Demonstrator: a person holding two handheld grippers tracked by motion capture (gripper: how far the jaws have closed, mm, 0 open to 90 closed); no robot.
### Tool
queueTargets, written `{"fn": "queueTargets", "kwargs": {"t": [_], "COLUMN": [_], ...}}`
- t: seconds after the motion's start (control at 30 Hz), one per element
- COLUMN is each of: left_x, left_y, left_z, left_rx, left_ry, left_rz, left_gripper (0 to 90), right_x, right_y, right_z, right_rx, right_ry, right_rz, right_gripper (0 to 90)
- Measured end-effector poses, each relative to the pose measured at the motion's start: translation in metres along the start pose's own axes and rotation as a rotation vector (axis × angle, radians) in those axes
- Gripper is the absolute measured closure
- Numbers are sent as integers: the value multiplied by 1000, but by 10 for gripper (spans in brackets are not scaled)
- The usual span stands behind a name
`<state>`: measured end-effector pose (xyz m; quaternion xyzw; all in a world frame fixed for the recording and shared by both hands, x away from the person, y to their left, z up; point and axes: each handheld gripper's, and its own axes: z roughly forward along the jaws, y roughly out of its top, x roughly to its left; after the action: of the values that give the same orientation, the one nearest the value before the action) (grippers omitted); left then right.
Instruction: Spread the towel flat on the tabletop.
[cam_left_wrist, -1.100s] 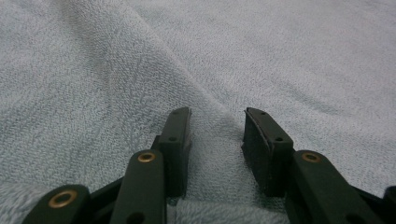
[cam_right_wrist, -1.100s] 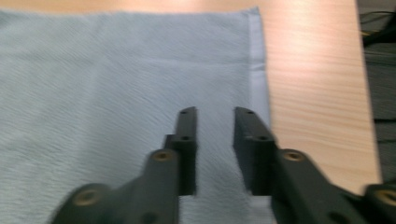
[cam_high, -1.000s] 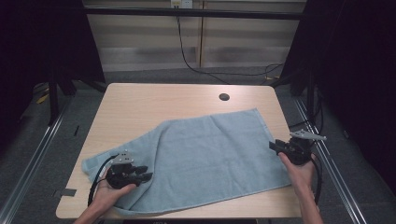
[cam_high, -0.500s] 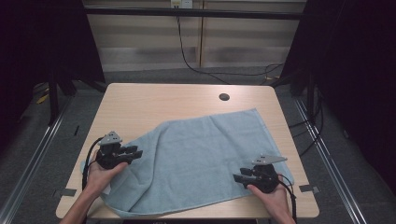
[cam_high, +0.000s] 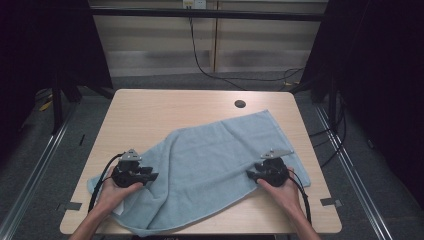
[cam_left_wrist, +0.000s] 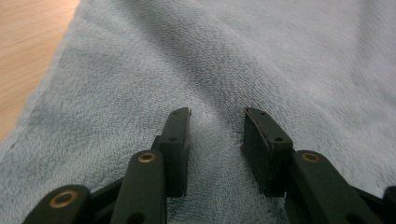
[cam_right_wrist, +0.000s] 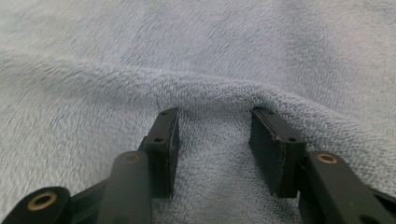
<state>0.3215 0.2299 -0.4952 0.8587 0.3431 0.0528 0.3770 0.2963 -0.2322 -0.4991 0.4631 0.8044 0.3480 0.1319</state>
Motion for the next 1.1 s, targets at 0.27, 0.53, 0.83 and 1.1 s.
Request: {"fn": "queueTargets", "kwargs": {"t": [0.27,0.53,0.83,1.1], "left_x": [-19,-32,-13,16], "left_y": [-1,6,15,1], "left_z": [0,-3,-37,-21], "left_rx": [28,-9,-113,-41], "left_ry": [-92,-175,-92,7], "left_rz": [-23,-30,12,-14], "left_gripper": [588,566,645,659], "right_x": [-29,-38,35,100], "right_y": [35,54,42,16], "right_z": [33,51,13,21], "right_rx": [-17,-55,-91,-14], "right_ry": [-4,0,189,307], "right_rz": [27,62,-38,-156], "right_gripper": [468,408,439,440]}}
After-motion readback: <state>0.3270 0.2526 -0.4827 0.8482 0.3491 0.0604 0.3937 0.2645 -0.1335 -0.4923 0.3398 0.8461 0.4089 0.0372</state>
